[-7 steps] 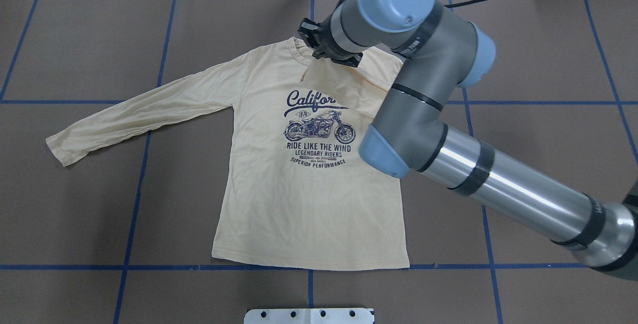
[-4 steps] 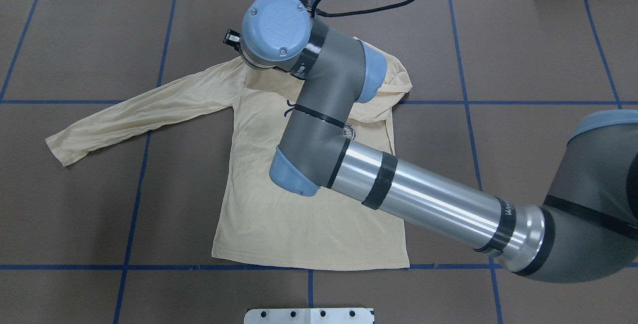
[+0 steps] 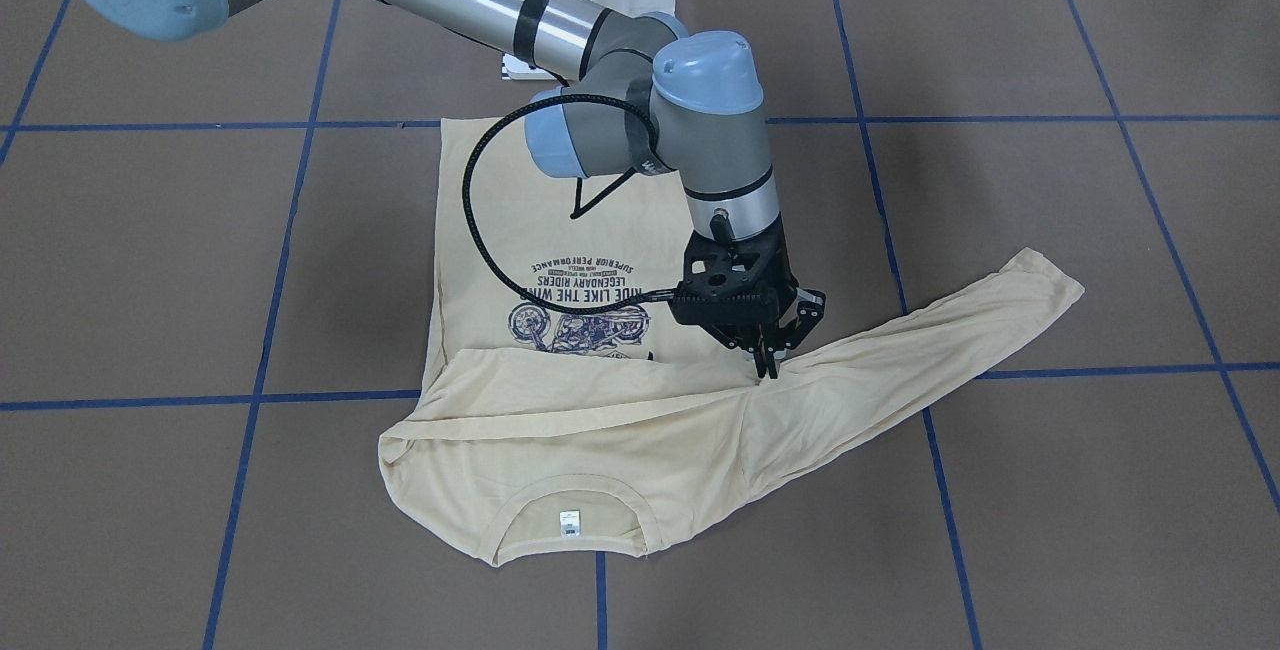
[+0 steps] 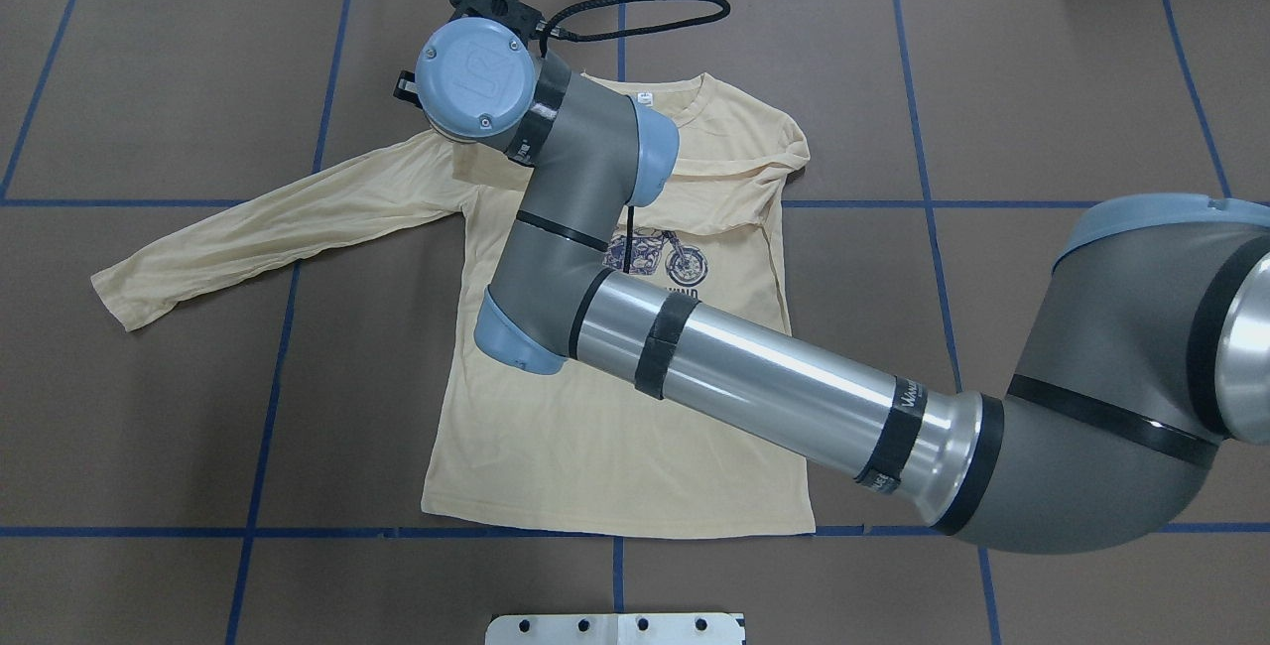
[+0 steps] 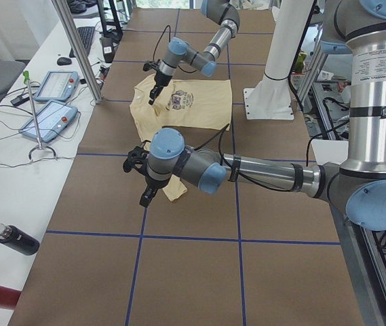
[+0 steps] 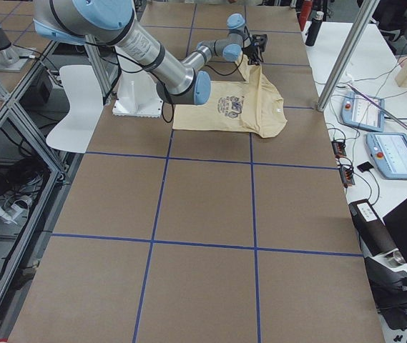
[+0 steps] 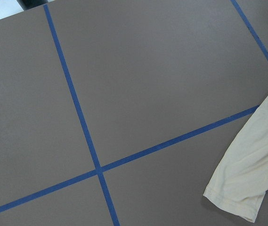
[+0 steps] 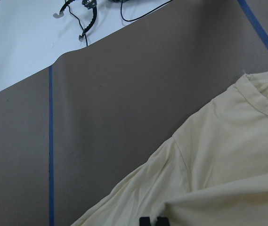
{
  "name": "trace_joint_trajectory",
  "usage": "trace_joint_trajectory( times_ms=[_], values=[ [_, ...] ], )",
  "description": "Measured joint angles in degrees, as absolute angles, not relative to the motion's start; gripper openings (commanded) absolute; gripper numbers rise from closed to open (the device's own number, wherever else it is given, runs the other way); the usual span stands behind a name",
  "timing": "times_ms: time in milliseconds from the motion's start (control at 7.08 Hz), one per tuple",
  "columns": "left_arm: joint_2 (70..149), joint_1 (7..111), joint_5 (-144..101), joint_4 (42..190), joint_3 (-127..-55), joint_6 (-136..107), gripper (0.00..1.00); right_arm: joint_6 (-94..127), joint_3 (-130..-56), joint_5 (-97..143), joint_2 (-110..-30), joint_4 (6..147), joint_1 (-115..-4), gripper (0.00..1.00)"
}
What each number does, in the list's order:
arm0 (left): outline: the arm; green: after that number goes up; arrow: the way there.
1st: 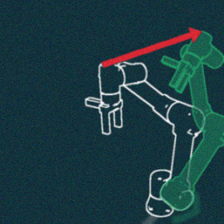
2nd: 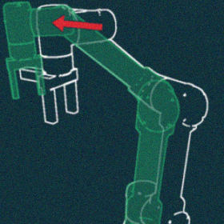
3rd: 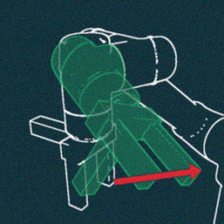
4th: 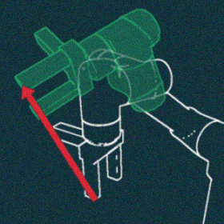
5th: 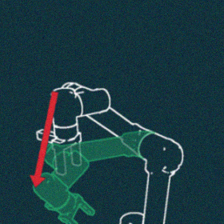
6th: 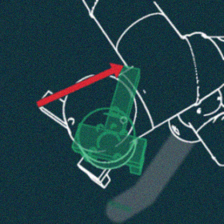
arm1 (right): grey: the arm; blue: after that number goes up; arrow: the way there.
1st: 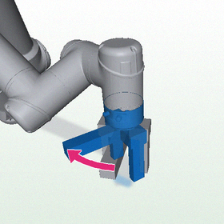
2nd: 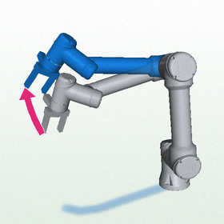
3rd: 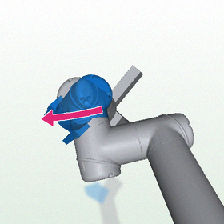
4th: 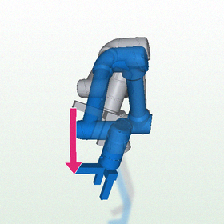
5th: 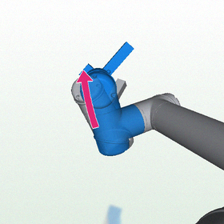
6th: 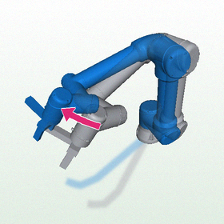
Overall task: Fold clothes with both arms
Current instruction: 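Lift the sleeve with the right gripper and fold it across the shirt front, then release the sleeve near the shoulder while the left gripper grasps the other cuff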
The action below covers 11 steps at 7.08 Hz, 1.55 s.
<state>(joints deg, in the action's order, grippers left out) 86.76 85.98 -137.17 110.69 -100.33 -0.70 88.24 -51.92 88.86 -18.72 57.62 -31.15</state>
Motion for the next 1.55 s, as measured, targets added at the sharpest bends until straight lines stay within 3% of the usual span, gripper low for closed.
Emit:
trace_joint_trajectory(
  times_ms=[283, 565, 1272, 1554],
  values=[
    [87.35, 82.78, -140.49, 111.15, -100.11, -2.01, 1.0, 87.98, -47.9, 88.31, -14.9, 57.04, -31.13, 1.0],
    [88.72, 78.0, -143.38, 115.96, -99.63, -11.9, 1.0, 90.63, -50.07, 88.54, -14.89, 57.55, -31.3, 0.97],
    [93.68, 63.7, -135.8, 124.15, -92.62, -31.57, 0.99, 86.93, -84.99, 107.1, -46.07, 65.37, -39.02, 0.96],
    [92.25, 61.95, -130.13, 124.31, -90.11, -26.28, 0.93, 81.66, -93.55, 115.27, -56.45, 65.21, -43.83, 0.98]
  ],
)
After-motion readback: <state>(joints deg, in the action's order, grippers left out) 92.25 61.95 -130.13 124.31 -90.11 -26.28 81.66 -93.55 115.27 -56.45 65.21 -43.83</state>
